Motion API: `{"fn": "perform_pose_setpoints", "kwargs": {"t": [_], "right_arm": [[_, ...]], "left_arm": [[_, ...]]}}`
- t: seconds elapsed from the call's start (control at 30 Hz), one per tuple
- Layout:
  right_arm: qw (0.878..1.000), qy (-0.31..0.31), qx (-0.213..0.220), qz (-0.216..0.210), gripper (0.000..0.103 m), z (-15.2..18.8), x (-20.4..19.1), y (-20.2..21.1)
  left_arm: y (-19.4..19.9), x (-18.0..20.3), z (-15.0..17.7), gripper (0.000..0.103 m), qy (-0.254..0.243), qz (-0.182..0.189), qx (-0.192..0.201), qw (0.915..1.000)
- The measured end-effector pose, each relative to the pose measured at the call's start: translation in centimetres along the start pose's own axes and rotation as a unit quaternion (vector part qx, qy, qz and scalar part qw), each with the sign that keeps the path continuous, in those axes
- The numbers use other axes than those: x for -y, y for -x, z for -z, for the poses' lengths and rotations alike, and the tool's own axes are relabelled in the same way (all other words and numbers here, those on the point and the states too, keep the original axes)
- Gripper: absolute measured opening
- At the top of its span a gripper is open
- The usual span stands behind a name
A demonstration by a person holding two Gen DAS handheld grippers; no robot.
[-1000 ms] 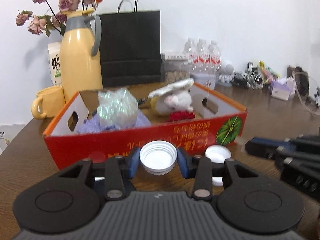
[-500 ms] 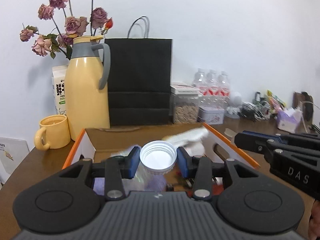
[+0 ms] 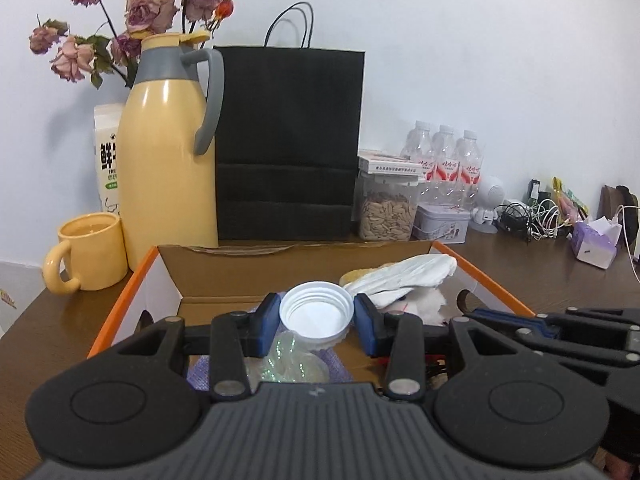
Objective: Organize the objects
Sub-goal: 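Carry both white caps over the cardboard box with both tools, then open both tools to drop the white caps into the box, then lift both open tools out of the box back toward the table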
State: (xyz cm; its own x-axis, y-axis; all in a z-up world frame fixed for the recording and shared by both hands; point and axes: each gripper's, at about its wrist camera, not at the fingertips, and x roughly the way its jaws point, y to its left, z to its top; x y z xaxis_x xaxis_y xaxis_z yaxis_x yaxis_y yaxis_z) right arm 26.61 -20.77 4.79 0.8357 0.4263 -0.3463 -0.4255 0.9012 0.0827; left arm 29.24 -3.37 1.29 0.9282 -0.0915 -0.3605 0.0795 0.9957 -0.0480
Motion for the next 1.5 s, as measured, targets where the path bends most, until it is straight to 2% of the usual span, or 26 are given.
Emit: {"fn": "perform_pose_setpoints", "kwargs": {"t": [0.1,0.17,0.27,0.3,0.33,0.37,0.4,0.43,0.53,0.9,1.3,1.5], "right_arm": [[1.000,0.003,0.000,0.004,0.006,0.2,-0.1,0.0],[1.000,0.002,-0.002,0.008,0.010,0.2,-0.1,0.0],[1.000,0.000,-0.003,0.017,0.012,0.2,0.1,0.0],[1.000,-0.002,-0.003,0.020,0.021,0.3,0.2,0.0],[1.000,-0.004,-0.004,0.022,0.039,0.3,0.3,0.0],[1.000,-0.006,-0.004,0.024,0.052,0.3,0.3,0.1],[1.000,-0.008,-0.003,0.027,0.074,0.3,0.4,0.1],[1.000,-0.008,0.001,0.030,0.089,0.3,0.4,0.2],[0.999,-0.009,0.013,0.032,0.103,0.2,0.4,0.7],[0.999,-0.012,0.021,0.038,0.103,0.1,0.4,1.2],[0.999,-0.008,0.032,0.027,0.103,0.3,0.5,3.2],[0.999,-0.011,0.028,0.025,0.103,0.6,0.9,4.0]], "left_arm": [[0.4,0.4,0.3,0.041,-0.010,-0.003,0.008,0.9999],[0.5,0.6,0.4,0.044,-0.012,-0.006,0.013,0.9998],[0.9,0.4,0.4,0.058,-0.003,-0.013,0.024,0.9996],[0.9,0.2,0.4,0.074,0.001,-0.017,0.026,0.9995],[1.1,0.1,0.5,0.086,0.004,-0.022,0.030,0.9993],[1.2,0.0,0.5,0.090,0.007,-0.025,0.035,0.9991],[1.3,0.0,0.4,0.099,0.008,-0.027,0.039,0.9988],[1.6,-0.1,0.4,0.103,0.010,-0.028,0.046,0.9985],[1.9,-0.1,0.5,0.103,0.013,-0.035,0.059,0.9976],[2.3,-0.5,0.5,0.103,0.026,-0.039,0.067,0.9967],[4.5,-0.6,1.0,0.103,0.032,-0.013,0.077,0.9964],[5.1,-1.2,1.4,0.103,0.034,-0.016,0.066,0.9971]]}}
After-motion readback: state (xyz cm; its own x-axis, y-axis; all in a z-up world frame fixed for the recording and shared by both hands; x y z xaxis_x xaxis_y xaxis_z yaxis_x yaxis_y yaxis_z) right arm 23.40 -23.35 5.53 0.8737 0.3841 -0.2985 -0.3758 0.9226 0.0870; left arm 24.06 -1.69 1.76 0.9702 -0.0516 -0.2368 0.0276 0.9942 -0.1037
